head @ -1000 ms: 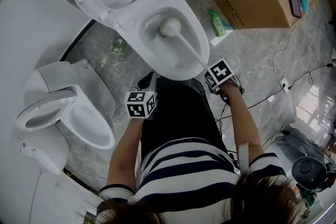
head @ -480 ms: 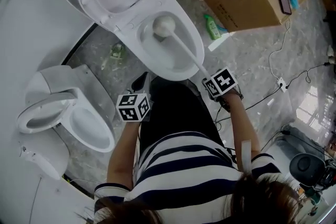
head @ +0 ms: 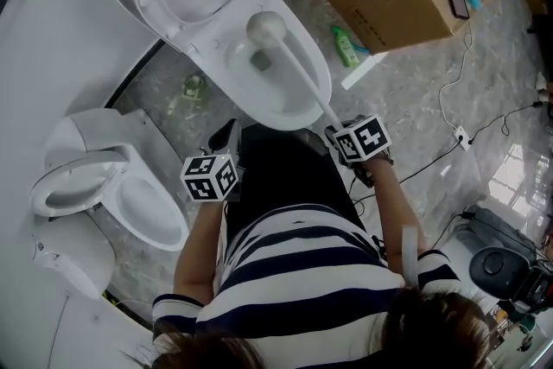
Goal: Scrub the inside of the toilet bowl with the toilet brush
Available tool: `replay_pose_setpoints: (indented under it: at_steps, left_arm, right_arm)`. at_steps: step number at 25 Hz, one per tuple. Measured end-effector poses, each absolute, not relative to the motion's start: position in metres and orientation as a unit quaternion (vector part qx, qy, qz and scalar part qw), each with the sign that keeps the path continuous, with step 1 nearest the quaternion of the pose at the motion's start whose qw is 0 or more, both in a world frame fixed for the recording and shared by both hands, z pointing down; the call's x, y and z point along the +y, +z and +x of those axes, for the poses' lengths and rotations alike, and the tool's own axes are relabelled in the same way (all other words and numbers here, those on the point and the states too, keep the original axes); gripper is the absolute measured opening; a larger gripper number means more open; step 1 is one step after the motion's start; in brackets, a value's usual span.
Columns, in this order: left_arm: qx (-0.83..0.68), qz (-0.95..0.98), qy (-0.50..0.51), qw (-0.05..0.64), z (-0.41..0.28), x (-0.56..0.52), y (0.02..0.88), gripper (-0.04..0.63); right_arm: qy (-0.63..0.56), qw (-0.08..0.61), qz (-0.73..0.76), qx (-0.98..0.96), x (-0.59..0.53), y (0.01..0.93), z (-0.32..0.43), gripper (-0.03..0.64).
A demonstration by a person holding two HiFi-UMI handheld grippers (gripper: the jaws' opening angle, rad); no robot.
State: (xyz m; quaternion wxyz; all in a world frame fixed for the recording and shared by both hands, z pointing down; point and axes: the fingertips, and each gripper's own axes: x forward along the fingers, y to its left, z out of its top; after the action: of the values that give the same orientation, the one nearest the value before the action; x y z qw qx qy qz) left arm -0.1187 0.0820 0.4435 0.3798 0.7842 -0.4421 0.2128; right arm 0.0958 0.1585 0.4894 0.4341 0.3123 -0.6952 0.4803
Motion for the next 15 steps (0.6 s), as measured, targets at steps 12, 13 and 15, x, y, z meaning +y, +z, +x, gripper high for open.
replay_pose_setpoints:
  at_steps: [12,13,15]
  left_arm:
    - [-0.433,0.788,0.211,0.382,-0.120,0.085,0.425,0.000]
    - [-0.433,0.788,0.211,0.382,-0.120,0.084,0.423,0.000]
    - [-0.434,0.788,0.210,0.382,-0.120,0.084,0.421,0.000]
  right_arm:
    - [0.469,0.365,0.372,-0.713,0.135,0.461,0.085,-0.002]
    - [0.470,0.359,0.375,-0.714,0.133,0.460,0.084,-0.002]
    - [0.472,0.351,0.380,-0.714,0.132,0.457,0.083,-0.002]
